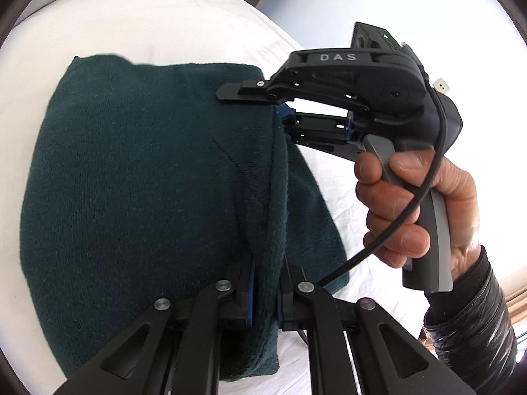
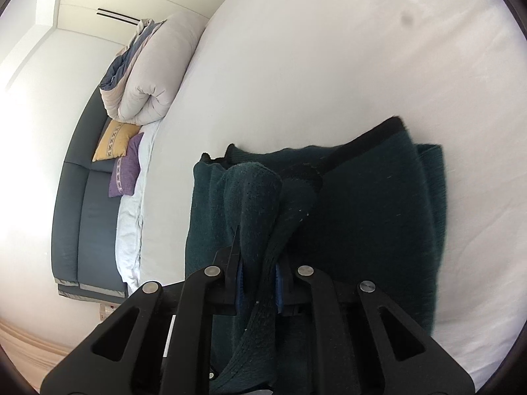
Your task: Fold small clothes
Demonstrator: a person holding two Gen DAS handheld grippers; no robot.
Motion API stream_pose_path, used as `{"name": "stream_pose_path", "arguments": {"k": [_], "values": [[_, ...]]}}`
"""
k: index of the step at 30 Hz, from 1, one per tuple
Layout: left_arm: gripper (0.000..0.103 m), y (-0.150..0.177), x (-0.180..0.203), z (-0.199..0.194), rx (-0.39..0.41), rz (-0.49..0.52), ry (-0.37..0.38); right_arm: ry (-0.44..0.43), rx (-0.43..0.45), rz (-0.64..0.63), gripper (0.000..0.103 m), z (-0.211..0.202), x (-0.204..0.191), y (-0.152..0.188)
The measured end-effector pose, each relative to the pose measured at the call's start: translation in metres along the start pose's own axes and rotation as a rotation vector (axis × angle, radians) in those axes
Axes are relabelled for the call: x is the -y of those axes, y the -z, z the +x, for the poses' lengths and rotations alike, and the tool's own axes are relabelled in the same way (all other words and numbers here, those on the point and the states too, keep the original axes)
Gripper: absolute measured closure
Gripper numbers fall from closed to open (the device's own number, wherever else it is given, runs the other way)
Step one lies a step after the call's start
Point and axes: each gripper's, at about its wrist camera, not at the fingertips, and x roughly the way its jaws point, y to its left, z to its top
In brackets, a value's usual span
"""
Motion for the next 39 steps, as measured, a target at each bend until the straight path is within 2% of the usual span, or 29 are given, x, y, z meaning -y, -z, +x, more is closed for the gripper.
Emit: {"name": "stream_pose_path", "arguments": {"k": [6, 12, 14, 16, 17, 19, 21, 23, 27, 31, 35, 39], "values": [[0.094, 0.012, 0.009, 0.012, -0.005, -0.007, 0.006, 0.054, -0.029, 0.014, 0.090, -0.022, 0.030, -0.016], [0.094, 0.017, -0.002, 0.000, 0.003, -0.029, 0.016, 0.070, -0.031, 0.016, 0.090, -0.034, 0.046, -0.027], [0.091, 0.017, 0.008, 0.003, 0.009, -0.028, 0.016, 0.077, -0.020, 0.021, 0.090, -0.039, 0.049, -0.032], [0.077, 0.021, 0.014, 0.009, 0.005, -0.032, 0.029, 0.089, -0.018, 0.028, 0.090, -0.040, 0.052, -0.035], [0.074, 0.024, 0.011, 0.008, 0.009, -0.039, 0.044, 0.091, -0.021, 0.040, 0.090, -0.040, 0.056, -0.038], [0.052, 0.036, 0.006, -0.001, 0.020, -0.062, 0.100, 0.076, -0.022, 0.085, 0.087, -0.040, 0.066, -0.038], [0.042, 0.047, -0.001, -0.017, 0.024, -0.073, 0.135, 0.034, -0.014, 0.111, 0.085, -0.042, 0.072, -0.034], [0.036, 0.057, -0.005, -0.042, 0.058, -0.049, 0.139, 0.001, -0.012, 0.126, 0.083, -0.045, 0.077, -0.027], [0.035, 0.075, -0.020, -0.096, 0.102, -0.004, 0.153, -0.055, -0.011, 0.126, 0.083, -0.061, 0.081, -0.004], [0.035, 0.089, -0.041, -0.138, 0.151, 0.025, 0.116, -0.092, -0.036, 0.119, 0.083, -0.074, 0.081, 0.029], [0.036, 0.097, -0.075, -0.160, 0.175, -0.020, 0.038, -0.081, -0.067, 0.120, 0.083, -0.081, 0.081, 0.069], [0.036, 0.098, -0.103, -0.178, 0.198, -0.045, -0.049, 0.009, -0.092, 0.057, 0.083, -0.086, 0.063, 0.111]]}}
